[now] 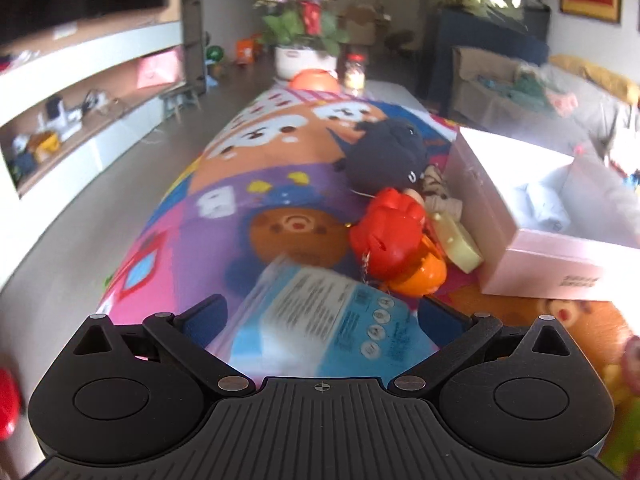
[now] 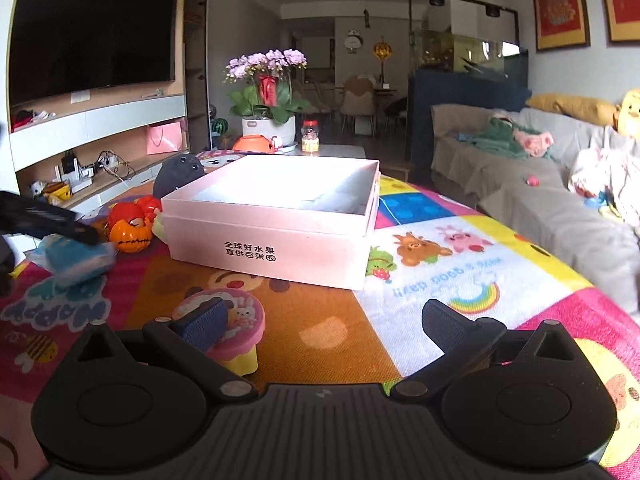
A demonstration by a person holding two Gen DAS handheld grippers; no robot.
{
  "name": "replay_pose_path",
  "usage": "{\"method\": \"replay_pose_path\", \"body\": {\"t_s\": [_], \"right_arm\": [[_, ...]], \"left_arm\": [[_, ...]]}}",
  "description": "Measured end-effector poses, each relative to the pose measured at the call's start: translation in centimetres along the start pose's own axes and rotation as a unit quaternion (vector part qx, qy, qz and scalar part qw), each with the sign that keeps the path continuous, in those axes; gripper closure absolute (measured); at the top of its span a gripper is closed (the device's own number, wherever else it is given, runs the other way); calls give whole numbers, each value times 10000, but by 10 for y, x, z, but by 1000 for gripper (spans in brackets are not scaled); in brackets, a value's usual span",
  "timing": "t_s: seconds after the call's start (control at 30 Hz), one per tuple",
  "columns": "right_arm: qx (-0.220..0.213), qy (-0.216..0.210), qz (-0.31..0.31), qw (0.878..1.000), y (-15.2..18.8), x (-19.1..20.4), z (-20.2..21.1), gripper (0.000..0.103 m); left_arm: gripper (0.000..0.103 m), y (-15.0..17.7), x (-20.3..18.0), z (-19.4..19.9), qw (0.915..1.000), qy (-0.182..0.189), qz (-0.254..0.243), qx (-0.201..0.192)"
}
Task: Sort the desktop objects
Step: 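Close the left gripper on the blue-and-white wipes pack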
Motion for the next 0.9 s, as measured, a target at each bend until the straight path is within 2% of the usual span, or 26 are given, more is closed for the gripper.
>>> {"method": "replay_pose_path", "body": {"t_s": [0.07, 0.13, 0.2, 0.27, 0.33, 0.47, 0.6, 0.67, 0.73, 0.9], "right_arm": [[-8, 6, -1, 10000, 2, -1, 2, 0], [-26, 29, 23, 10000, 3, 0, 4, 0], [-35, 47, 34, 10000, 3, 0, 5, 0], [-52, 79, 49, 9999, 3, 0, 6, 0], [-71, 142, 63, 9999, 4, 0, 8, 0], [-80, 166, 85, 9998, 3, 1, 9, 0], [-69, 146, 53, 9999, 3, 0, 9, 0], [-68, 137, 43, 9999, 3, 0, 9, 0], [-57, 125, 22, 9999, 4, -1, 9, 0], [-52, 130, 10, 9999, 3, -2, 8, 0]], "left_arm": [[0, 4, -2, 19, 9984, 469, 298, 47], [0, 10, -8, 24, 9915, 1084, 646, 314], [0, 12, -15, 15, 9866, 1293, 818, 575], [0, 10, -18, -2, 9867, 1112, 923, 747], [0, 0, -18, -20, 9872, 1043, 945, 748], [0, -16, -11, -53, 9949, 342, 682, 659], [0, -18, 1, -65, 9974, 138, 458, 535], [5, -18, 2, -60, 9989, 102, 261, 369], [24, -15, 3, -53, 9995, 79, 67, 309], [35, -2, 9, -32, 9996, 78, -218, 157]]}}
Point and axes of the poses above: each gripper's, at about its wrist camera, not at the fingertips, and z roughly against the way its jaws point, x to its left, y to its underside, the point moved 6 cm from there along -z, roughly the way its jaws point, and after that the axes turned 4 degrees about y, right-handed, at the moved point
